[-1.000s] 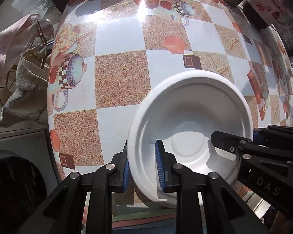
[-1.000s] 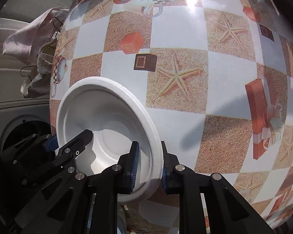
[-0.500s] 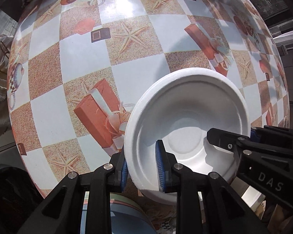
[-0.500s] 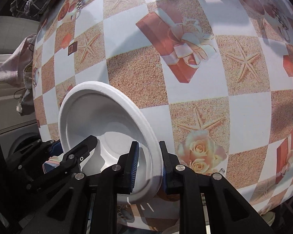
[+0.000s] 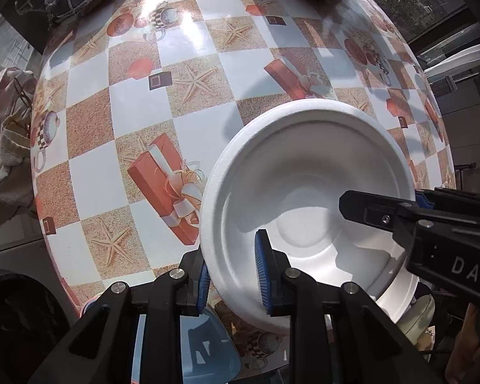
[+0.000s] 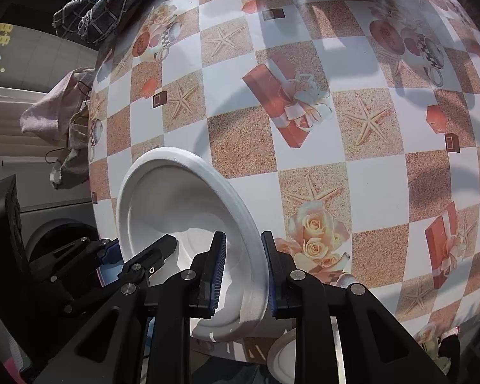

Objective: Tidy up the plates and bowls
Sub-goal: 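Lower the held bowl into the other white bowl and open both grippers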

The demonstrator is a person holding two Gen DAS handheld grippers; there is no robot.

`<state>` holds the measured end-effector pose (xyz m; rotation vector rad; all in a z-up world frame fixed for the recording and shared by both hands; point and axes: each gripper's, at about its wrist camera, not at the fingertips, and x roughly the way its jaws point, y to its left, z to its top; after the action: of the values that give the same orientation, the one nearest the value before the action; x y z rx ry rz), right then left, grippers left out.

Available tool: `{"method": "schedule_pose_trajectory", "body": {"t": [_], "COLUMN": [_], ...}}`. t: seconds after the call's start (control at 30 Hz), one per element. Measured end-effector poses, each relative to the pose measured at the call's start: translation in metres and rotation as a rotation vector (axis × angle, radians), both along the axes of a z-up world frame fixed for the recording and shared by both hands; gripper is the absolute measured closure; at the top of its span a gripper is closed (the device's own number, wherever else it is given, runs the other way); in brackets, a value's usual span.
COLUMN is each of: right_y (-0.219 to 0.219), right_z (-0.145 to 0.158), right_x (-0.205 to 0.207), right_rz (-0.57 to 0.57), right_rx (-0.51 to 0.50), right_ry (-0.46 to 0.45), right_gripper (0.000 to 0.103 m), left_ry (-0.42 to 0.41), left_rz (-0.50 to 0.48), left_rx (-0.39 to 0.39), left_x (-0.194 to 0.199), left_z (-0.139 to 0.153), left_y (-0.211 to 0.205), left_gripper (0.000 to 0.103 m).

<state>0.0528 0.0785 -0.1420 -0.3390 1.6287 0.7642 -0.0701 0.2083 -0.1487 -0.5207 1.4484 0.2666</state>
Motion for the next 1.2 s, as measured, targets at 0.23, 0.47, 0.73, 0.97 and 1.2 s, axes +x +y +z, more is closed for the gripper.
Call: {"method": "schedule_pose_trajectory", "body": {"t": [0.23, 0.47, 0.73, 0.97, 1.2], "right_y": [-0.013, -0.067, -0.128, -0.173, -0.180], "right_z": [0.026, 0.041, 0.032, 0.010, 0.002], "right_x": [-0.027, -0.050, -0.065, -0.054, -0.044], "right_rz": [0.007, -0.064, -0.142, -0.198, -0.151], "right_rx": [0.027, 0.021, -0.037, -0.049, -0.050], "right_ry": [-0.073, -0.076, -0.048, 0.020, 0.029], "right_gripper": [0.078, 0.078, 0.069, 0.069, 0.069], "left_ry": [-0.054, -0.098, -0.101, -0.066, -0.031], "left_rz": [-0.034, -0.120, -0.213, -0.255, -0.218], "left_rx": [0.021, 0.019, 0.010, 0.018, 0.064], "left_x": [-0.013, -0.019, -0.001, 0.016, 0.026], "left_z": [0.027, 0.038, 0.036, 0.028, 0.020], "left_y": [-0.020, -0.058, -0.116, -0.158, -0.174], "left_gripper": [0.077, 0.076, 0.072, 0.072, 0.069]}}
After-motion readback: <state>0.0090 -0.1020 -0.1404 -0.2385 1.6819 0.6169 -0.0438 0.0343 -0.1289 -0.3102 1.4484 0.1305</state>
